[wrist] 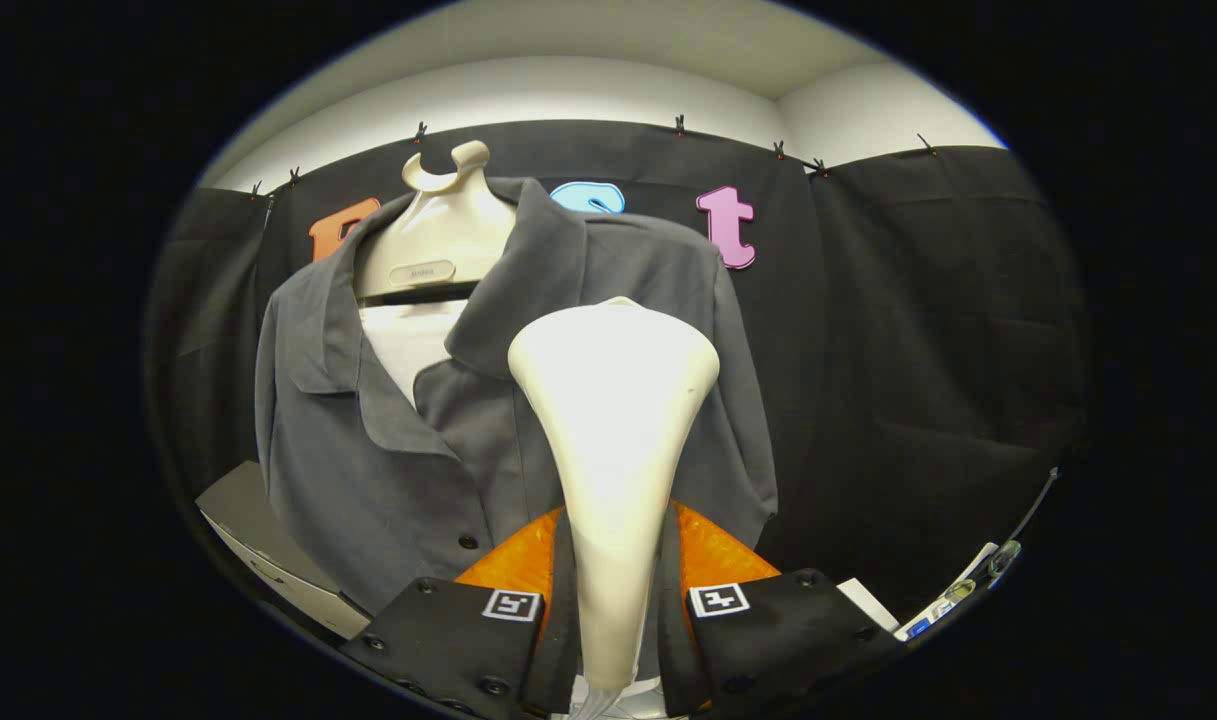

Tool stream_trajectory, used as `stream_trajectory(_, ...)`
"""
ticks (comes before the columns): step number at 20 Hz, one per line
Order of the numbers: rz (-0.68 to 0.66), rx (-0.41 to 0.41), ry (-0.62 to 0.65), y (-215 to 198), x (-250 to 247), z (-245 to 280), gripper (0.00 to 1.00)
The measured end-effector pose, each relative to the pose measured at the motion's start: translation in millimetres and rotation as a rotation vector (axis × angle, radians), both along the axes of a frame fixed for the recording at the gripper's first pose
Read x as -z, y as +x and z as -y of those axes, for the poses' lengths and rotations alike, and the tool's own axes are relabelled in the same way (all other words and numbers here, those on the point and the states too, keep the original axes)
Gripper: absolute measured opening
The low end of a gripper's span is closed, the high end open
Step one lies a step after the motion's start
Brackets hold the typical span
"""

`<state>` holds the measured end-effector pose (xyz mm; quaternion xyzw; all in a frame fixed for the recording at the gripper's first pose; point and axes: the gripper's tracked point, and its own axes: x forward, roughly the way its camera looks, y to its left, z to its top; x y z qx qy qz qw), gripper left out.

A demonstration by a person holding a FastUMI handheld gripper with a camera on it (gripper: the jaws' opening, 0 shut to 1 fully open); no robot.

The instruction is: Iron the clothes twice with a garment steamer, once on the left side and once on the right side.

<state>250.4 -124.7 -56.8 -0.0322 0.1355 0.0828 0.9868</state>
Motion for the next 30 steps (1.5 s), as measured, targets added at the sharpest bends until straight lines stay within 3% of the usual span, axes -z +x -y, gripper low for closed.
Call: stream_trajectory(30,-0.315,0.014,-0.050,-49,211,25,0.41)
